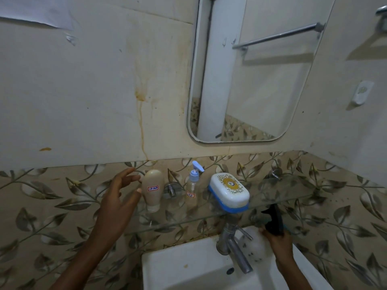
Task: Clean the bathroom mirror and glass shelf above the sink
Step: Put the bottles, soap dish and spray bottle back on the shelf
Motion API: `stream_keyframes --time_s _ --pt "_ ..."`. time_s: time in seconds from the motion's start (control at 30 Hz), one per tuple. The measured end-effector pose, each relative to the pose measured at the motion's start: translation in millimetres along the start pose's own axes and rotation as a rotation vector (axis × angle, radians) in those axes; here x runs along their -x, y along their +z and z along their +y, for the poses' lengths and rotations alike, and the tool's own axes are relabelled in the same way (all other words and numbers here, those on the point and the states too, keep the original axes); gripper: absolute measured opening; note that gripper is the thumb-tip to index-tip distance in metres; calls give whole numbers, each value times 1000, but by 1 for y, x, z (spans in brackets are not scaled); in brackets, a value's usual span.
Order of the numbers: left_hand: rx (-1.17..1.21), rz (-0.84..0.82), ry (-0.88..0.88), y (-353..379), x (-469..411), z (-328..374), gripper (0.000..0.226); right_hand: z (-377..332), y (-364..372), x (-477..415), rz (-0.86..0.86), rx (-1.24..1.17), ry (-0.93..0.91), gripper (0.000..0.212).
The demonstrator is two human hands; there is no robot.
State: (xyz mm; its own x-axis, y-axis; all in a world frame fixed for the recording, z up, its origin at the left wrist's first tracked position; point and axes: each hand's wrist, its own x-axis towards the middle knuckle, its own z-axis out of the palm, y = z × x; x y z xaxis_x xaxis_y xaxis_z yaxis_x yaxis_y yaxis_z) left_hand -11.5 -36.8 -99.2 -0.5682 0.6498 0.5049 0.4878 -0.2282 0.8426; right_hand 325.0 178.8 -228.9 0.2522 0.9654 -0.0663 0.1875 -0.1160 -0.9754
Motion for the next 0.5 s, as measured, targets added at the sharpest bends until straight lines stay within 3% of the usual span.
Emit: stream_keyframes --time_s 0.13,0.3,0.5 --pt "-4 8 7 4 -1 0 48 -2 -36 6 -14 1 35 51" --pt "-20 -3 21 8 -2 -1 48 -30 -85 16 -23 -7 57 35" --pt "-6 -9 5 10 -1 -1 48 -116 -123 21 -102 -93 -149 33"
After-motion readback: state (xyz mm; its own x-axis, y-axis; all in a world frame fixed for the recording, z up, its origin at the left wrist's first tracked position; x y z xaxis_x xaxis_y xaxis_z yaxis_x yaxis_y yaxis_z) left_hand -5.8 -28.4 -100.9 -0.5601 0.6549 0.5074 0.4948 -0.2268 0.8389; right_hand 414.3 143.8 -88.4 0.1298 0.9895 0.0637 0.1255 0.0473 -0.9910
